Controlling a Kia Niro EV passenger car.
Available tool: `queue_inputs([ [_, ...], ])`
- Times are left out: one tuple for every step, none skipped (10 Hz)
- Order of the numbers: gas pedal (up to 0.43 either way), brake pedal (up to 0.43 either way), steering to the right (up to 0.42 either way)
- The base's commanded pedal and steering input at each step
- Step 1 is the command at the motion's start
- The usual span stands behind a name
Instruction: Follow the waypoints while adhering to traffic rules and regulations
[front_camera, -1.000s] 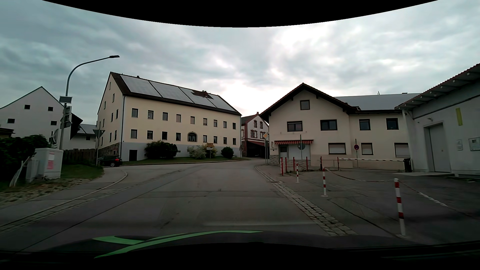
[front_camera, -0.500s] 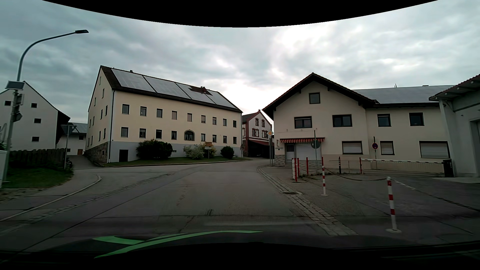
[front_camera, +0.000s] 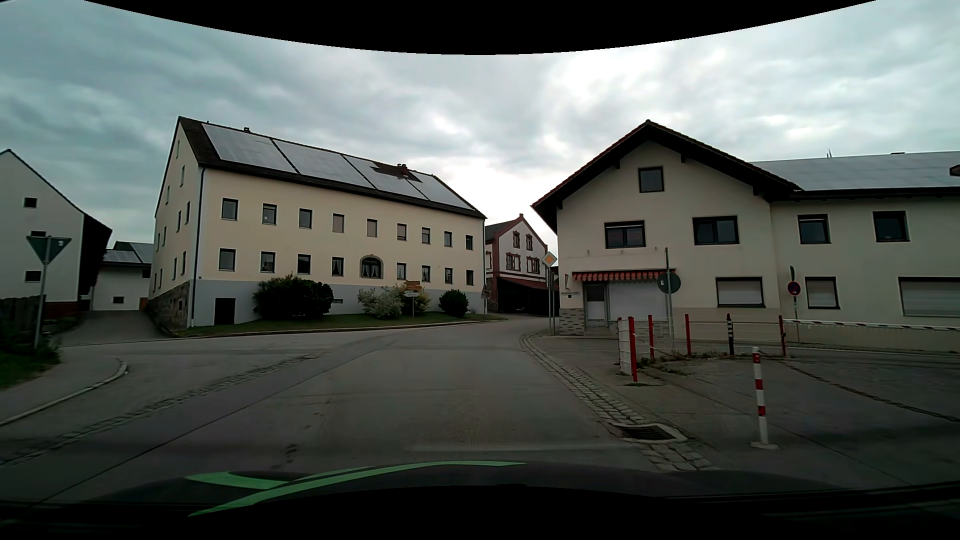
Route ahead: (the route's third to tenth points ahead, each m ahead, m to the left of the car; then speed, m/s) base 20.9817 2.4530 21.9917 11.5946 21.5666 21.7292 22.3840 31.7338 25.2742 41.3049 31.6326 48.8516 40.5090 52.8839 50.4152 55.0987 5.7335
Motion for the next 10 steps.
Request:
queue_inputs([
  [0.000,0.000,0.001],
  [0.000,0.000,0.003],
  [0.000,0.000,0.004],
  [0.000,0.000,0.004],
  [0.000,0.000,0.005],
  [0.000,0.000,0.005],
  [0.000,0.000,0.005],
  [0.000,0.000,0.006],
  [0.000,0.000,0.006],
  [0.000,0.000,0.006],
])
